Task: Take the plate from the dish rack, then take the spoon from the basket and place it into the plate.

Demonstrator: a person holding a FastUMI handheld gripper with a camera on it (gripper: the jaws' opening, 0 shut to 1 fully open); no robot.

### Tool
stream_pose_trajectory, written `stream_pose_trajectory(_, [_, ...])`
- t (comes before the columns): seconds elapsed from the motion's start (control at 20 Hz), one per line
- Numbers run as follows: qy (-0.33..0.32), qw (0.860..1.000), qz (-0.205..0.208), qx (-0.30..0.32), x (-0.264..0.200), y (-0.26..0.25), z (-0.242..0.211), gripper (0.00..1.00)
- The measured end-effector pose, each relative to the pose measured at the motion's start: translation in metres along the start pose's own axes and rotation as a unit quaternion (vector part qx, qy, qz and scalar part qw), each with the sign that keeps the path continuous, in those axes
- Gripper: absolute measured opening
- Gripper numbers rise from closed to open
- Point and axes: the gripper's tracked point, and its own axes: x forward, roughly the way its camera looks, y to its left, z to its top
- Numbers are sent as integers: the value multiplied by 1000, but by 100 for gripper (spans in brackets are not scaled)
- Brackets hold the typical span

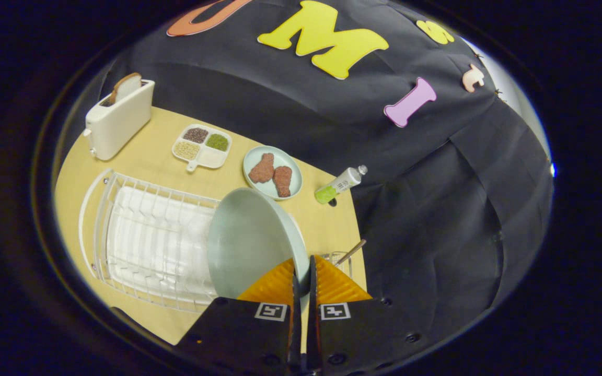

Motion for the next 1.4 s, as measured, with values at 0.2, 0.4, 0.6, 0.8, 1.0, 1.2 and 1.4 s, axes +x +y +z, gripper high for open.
stream_pose_trajectory(0.2, [-21,996,85,35,-12,-17,-41,10])
stream_pose_trajectory(0.4, [-45,983,160,79,-16,-30,-101,10])
stream_pose_trajectory(0.6, [-39,972,212,89,-3,-27,-170,10])
stream_pose_trajectory(0.8, [-13,963,252,100,16,-11,-231,10])
stream_pose_trajectory(1.0, [31,949,292,111,39,12,-261,10])
stream_pose_trajectory(1.2, [39,947,291,130,67,17,-268,11])
stream_pose_trajectory(1.4, [65,941,302,140,90,19,-282,13])
